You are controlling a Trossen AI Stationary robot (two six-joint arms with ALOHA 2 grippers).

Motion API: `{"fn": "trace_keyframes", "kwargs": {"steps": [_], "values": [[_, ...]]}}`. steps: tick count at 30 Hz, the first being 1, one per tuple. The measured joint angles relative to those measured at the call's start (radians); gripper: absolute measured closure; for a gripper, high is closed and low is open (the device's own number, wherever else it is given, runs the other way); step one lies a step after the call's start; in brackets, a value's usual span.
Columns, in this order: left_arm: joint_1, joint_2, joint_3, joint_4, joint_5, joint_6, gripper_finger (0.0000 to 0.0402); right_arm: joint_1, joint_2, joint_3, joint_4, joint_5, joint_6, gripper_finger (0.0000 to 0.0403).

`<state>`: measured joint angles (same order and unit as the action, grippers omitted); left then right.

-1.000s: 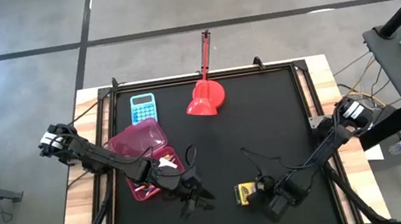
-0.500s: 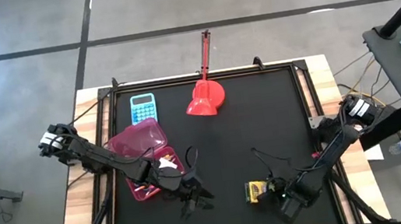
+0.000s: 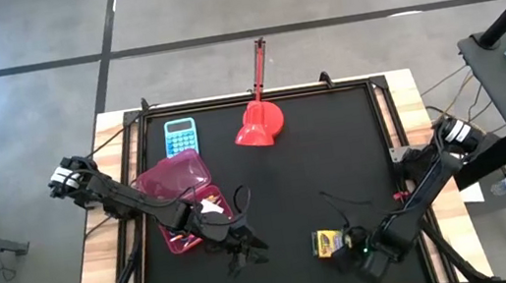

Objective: Pack school essentials
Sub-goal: Put the yellow crayon box into the red supply box

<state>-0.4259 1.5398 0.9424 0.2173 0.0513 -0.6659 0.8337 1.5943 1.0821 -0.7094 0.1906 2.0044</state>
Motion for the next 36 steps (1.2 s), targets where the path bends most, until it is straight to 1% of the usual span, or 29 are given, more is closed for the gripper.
{"fn": "trace_keyframes", "kwargs": {"steps": [5,8,12,14,18,22,25,32,34,36], "values": [[0.0,0.0,0.0,0.0,0.0,0.0,0.0221,0.003,0.028,0.0,-0.018,-0.042,0.012,0.0183],[0.0,0.015,0.0,-0.001,-0.001,0.0,0.0221,0.009,0.028,-0.001,-0.01,-0.039,0.012,0.0174],[0.0,0.059,0.001,0.012,-0.031,0.0,0.0221,0.012,0.02,-0.003,-0.101,-0.037,0.096,0.018],[0.0,0.089,0.006,0.026,-0.046,0.0,0.0221,0.012,0.021,-0.008,-0.117,-0.034,0.129,0.0184],[0.0,0.163,0.007,0.148,-0.053,0.002,0.0221,0.011,0.039,-0.008,-0.115,-0.032,0.144,0.0192],[0.0,0.244,0.008,0.315,-0.053,0.058,0.0221,0.01,0.058,-0.009,-0.114,-0.039,0.144,0.0199],[0.001,0.305,0.032,0.381,-0.053,0.101,0.0221,0.01,0.07,-0.009,-0.121,-0.054,0.152,0.0204],[0.008,0.406,0.115,0.401,-0.053,0.102,0.0221,0.012,0.075,-0.011,-0.134,-0.062,0.159,0.0207],[0.012,0.43,0.139,0.401,-0.053,0.102,0.0221,0.016,0.072,-0.012,-0.167,-0.088,0.158,0.0207],[0.019,0.463,0.168,0.402,-0.052,0.096,0.0221,0.024,0.071,-0.012,-0.175,-0.089,0.154,0.0207]]}}
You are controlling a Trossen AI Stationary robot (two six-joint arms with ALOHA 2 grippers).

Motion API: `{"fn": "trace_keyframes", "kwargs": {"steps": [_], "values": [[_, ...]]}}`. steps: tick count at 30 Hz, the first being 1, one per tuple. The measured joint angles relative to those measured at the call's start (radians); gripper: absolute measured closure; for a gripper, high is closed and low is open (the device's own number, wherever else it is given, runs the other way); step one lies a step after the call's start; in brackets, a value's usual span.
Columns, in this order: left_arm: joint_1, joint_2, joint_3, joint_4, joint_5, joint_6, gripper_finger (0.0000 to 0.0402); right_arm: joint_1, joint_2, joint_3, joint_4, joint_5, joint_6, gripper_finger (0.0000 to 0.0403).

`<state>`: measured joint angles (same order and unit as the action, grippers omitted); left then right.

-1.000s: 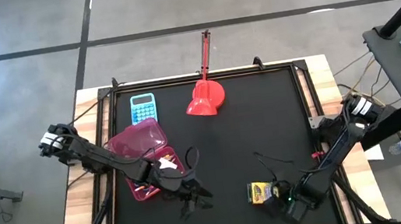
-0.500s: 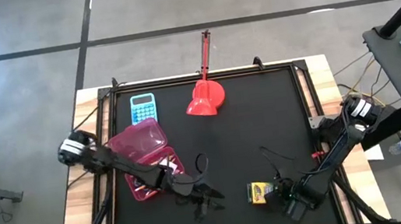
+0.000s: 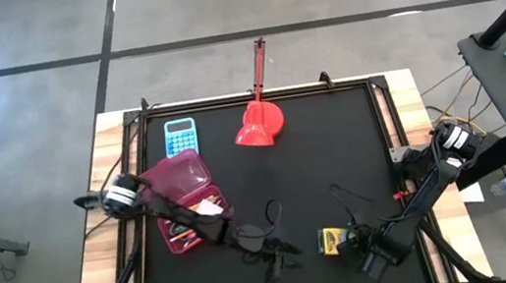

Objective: Pack school essentials
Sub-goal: Put the yellow crayon box into the red supply box

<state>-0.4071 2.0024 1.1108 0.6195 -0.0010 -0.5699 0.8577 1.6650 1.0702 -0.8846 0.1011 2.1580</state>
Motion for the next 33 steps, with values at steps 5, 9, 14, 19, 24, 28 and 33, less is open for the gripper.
{"fn": "trace_keyframes", "kwargs": {"steps": [5,9,14,19,24,28,33], "values": [[0.026,0.094,0.079,-0.008,0.0,-0.141,0.0221,0.01,0.0,-0.001,0.001,0.003,-0.001,0.0207],[0.048,0.168,0.142,-0.013,0.0,-0.286,0.0221,0.01,0.001,-0.002,0.003,0.007,-0.005,0.0207],[0.061,0.211,0.216,-0.082,-0.015,-0.418,0.0221,0.011,0.002,-0.004,0.008,0.026,-0.011,0.0207],[0.066,0.205,0.241,-0.234,-0.114,-0.483,0.0221,0.011,0.003,-0.005,0.025,0.049,-0.012,0.0207],[0.077,0.204,0.244,-0.257,-0.14,-0.55,0.0221,0.003,0.005,-0.006,0.054,0.108,-0.012,0.0207],[0.079,0.204,0.243,-0.259,-0.141,-0.55,0.0221,-0.01,0.006,-0.006,0.124,0.187,-0.041,0.0207],[0.079,0.203,0.242,-0.27,-0.135,-0.55,0.0221,-0.032,0.006,-0.006,0.213,0.251,-0.118,0.0207]]}}
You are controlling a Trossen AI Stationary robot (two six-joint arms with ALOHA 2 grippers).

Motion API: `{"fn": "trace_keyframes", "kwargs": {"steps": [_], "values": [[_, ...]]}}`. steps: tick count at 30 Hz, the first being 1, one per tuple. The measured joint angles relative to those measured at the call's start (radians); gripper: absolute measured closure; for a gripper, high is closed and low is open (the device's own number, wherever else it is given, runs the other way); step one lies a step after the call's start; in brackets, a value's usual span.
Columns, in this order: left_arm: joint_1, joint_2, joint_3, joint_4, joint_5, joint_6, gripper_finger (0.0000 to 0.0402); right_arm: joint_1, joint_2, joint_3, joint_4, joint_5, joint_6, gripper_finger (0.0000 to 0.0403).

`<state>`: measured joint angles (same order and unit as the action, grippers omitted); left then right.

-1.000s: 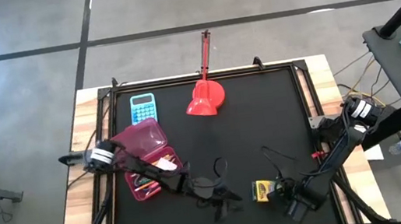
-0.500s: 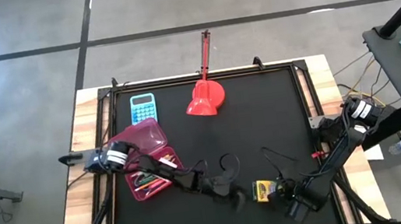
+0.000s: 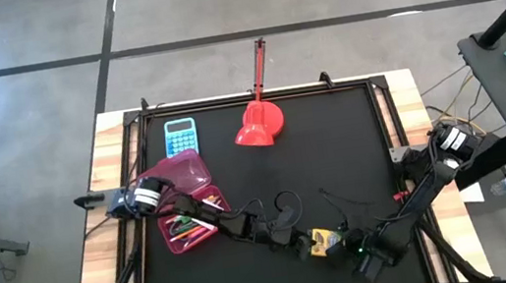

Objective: Pack school essentials
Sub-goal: Put the yellow crayon box into the red supply box

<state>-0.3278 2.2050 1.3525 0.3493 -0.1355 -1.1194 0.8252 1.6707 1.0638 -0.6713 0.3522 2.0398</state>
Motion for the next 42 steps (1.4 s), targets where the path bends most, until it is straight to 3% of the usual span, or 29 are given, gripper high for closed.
{"fn": "trace_keyframes", "kwargs": {"steps": [12,23,31,42], "values": [[0.001,-0.083,-0.005,-0.216,0.023,0.154,0.0221,0.025,-0.018,0.096,-0.018,0.018,-0.055,0.0207],[0.001,-0.124,-0.018,-0.211,0.026,0.243,0.0221,0.03,-0.016,0.142,-0.02,0.098,-0.134,0.0207],[0.002,-0.125,-0.012,-0.21,0.111,0.315,0.0221,0.025,-0.016,0.176,-0.036,0.1,-0.174,0.0207],[0.005,-0.151,-0.016,-0.209,0.143,0.325,0.0221,0.029,-0.015,0.18,-0.047,0.227,-0.424,0.0207]]}}
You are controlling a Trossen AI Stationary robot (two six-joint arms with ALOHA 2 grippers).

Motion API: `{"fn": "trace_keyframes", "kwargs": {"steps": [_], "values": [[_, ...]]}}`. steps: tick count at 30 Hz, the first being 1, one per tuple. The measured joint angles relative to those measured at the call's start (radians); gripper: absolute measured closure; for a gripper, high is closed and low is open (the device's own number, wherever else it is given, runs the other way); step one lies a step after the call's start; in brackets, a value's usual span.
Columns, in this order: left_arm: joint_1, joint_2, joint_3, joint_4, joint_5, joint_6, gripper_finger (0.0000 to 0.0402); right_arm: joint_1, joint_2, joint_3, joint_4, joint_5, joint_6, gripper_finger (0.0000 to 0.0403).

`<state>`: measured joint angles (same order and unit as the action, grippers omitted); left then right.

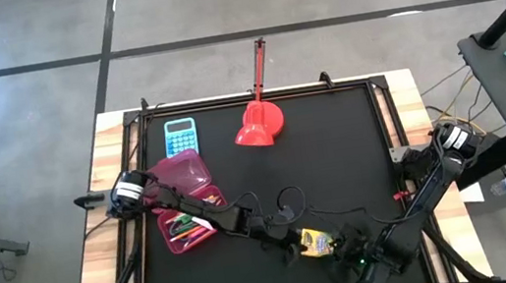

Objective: Pack school essentials
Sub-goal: Put the yellow crayon box into the red supply box

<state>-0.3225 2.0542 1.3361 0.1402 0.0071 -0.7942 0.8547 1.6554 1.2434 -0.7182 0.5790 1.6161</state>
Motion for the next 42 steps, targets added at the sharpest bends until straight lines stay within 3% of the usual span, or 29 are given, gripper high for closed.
{"fn": "trace_keyframes", "kwargs": {"steps": [4,10,22,42], "values": [[0.0,-0.042,-0.003,-0.005,0.0,0.058,0.0221,-0.006,0.0,0.008,-0.061,0.021,-0.06,0.0207],[0.008,-0.092,-0.008,-0.028,-0.013,0.122,0.0221,-0.007,0.0,0.001,-0.1,-0.006,-0.013,0.0207],[0.006,-0.095,-0.031,-0.116,-0.023,0.128,0.0221,-0.003,0.002,-0.025,-0.098,-0.028,-0.146,0.0207],[-0.012,-0.094,-0.031,-0.113,-0.032,0.121,0.0221,0.01,0.183,-0.013,-0.058,-0.088,-0.154,0.0207]]}}
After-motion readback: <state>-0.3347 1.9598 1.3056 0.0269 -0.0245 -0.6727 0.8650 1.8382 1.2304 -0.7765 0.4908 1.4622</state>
